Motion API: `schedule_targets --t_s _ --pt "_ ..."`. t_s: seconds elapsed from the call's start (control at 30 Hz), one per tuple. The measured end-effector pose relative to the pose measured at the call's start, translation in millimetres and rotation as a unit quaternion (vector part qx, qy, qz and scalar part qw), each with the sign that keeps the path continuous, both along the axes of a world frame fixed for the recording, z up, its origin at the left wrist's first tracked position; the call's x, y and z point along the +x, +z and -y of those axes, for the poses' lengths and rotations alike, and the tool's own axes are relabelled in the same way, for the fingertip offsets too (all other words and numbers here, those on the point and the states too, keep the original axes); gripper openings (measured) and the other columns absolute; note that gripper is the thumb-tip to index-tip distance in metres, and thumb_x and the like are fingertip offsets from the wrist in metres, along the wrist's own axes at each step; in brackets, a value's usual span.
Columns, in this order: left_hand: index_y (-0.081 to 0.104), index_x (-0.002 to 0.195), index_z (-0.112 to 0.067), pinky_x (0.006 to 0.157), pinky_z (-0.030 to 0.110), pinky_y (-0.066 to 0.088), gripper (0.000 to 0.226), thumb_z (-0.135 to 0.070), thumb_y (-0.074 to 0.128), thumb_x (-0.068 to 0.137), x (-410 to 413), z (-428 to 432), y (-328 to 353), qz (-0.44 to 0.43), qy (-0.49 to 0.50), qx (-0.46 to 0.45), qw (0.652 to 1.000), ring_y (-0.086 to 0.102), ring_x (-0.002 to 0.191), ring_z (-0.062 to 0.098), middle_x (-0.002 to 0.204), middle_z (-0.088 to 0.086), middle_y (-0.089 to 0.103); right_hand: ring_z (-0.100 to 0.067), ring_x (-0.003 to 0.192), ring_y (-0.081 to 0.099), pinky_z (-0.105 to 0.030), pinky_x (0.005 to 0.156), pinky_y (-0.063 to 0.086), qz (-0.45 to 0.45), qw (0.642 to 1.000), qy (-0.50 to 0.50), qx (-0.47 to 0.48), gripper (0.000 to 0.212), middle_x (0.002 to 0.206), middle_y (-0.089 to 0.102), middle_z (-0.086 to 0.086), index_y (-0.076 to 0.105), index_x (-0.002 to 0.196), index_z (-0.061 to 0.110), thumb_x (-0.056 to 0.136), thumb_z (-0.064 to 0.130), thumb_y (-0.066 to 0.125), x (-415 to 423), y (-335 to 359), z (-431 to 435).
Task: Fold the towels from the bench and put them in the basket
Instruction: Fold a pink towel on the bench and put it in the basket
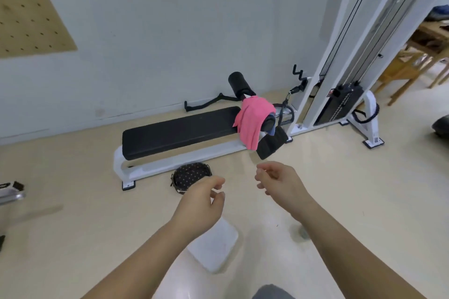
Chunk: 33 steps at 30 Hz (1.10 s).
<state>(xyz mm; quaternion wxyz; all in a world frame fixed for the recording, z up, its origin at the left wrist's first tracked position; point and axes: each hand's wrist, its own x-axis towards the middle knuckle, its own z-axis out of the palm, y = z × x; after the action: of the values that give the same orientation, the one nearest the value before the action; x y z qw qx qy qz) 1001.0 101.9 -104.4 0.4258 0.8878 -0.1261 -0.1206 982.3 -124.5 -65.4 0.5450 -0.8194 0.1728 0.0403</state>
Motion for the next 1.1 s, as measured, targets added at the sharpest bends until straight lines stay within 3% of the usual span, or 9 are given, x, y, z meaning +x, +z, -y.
schedule_targets --t_s 0.1,0.2,0.3,0.37,0.5,0.6,0.73,0.9,1.1 --pt "0.066 0.118 -0.027 0.077 0.019 0.047 0.025 -0.026 0.056 0.095 83.7 27.4 -7.5 -0.015 -0.025 -0.005 1.0 0.064 0.086 0.0 0.107 -0.013 0.065 -0.017 0.083 0.075 -0.033 0.076 0.06 0.003 1.0 -0.023 0.009 0.013 0.096 0.077 -0.008 0.072 0.105 0.022 0.1 0.024 0.06 71.5 -8.6 23.4" --pt "0.066 0.122 -0.027 0.084 0.019 0.051 0.027 -0.018 0.059 0.098 165.5 54.1 -24.1 -0.024 -0.021 -0.005 0.999 0.066 0.091 0.002 0.108 -0.016 0.065 -0.024 0.085 0.074 -0.019 0.066 0.053 -0.003 0.999 -0.028 0.027 0.015 0.097 0.076 -0.011 0.071 0.109 0.015 0.102 0.019 0.059 157.4 -34.1 48.7" --pt "0.066 0.126 -0.022 0.09 0.031 0.057 0.029 -0.016 0.057 0.099 249.0 75.5 -45.1 -0.043 0.01 -0.009 0.999 0.068 0.094 0.006 0.109 -0.017 0.064 -0.021 0.082 0.072 -0.028 0.071 0.055 -0.026 0.999 -0.007 0.026 0.013 0.097 0.076 -0.011 0.07 0.104 0.017 0.101 0.018 0.058 258.3 -65.9 72.1" --pt "0.065 0.12 -0.027 0.086 0.026 0.054 0.026 -0.015 0.056 0.099 299.3 85.0 -56.5 -0.049 0.032 -0.002 0.998 0.066 0.092 0.004 0.104 -0.016 0.063 -0.02 0.079 0.074 -0.037 0.075 0.057 -0.036 0.999 0.028 0.012 0.013 0.092 0.076 -0.007 0.069 0.097 0.02 0.101 0.019 0.057 327.2 -82.3 82.6" --pt "0.062 0.125 -0.027 0.081 0.009 0.046 0.029 -0.014 0.053 0.101 386.8 91.7 -73.6 -0.069 0.064 0.001 0.996 0.064 0.098 0.001 0.108 -0.018 0.062 -0.02 0.054 0.055 -0.032 0.056 0.048 -0.054 0.993 0.097 -0.04 0.022 0.072 0.064 -0.017 0.067 0.09 0.006 0.1 0.018 0.051 436.9 -96.0 82.5" --pt "0.062 0.131 -0.026 0.086 0.018 0.055 0.032 -0.019 0.055 0.102 446.2 85.6 -103.4 -0.074 0.067 -0.007 0.995 0.066 0.1 0.001 0.114 -0.018 0.063 -0.02 0.062 0.052 -0.034 0.058 0.046 -0.053 0.992 0.107 -0.052 0.025 0.076 0.061 -0.02 0.063 0.091 -0.001 0.1 0.018 0.05 497.9 -123.7 70.5" --pt "0.064 0.132 -0.026 0.095 0.027 0.056 0.032 -0.019 0.058 0.101 523.0 76.2 -186.7 -0.059 0.06 -0.015 0.996 0.066 0.1 -0.001 0.112 -0.017 0.067 -0.026 0.076 0.068 -0.038 0.068 0.055 -0.048 0.991 0.112 -0.051 0.022 0.081 0.071 -0.005 0.065 0.081 0.024 0.1 0.023 0.053 562.9 -224.5 45.5" --pt "0.066 0.13 -0.025 0.094 0.027 0.056 0.033 -0.014 0.056 0.101 597.7 75.3 -339.6 -0.044 0.038 -0.022 0.998 0.067 0.098 0.0 0.111 -0.016 0.068 -0.023 0.087 0.073 -0.046 0.085 0.06 -0.025 0.991 0.111 -0.076 0.015 0.087 0.076 -0.002 0.07 0.107 0.024 0.101 0.024 0.056 624.6 -395.3 27.7" --pt "0.065 0.126 -0.035 0.078 0.016 0.055 0.031 -0.018 0.058 0.101 642.3 107.2 -469.0 -0.013 0.002 -0.063 0.998 0.066 0.09 -0.005 0.103 -0.018 0.069 -0.001 0.067 0.06 -0.025 0.071 0.051 0.066 0.978 0.086 -0.176 0.028 0.07 0.063 0.013 0.067 0.125 0.021 0.1 0.025 0.057 663.0 -508.0 53.5"
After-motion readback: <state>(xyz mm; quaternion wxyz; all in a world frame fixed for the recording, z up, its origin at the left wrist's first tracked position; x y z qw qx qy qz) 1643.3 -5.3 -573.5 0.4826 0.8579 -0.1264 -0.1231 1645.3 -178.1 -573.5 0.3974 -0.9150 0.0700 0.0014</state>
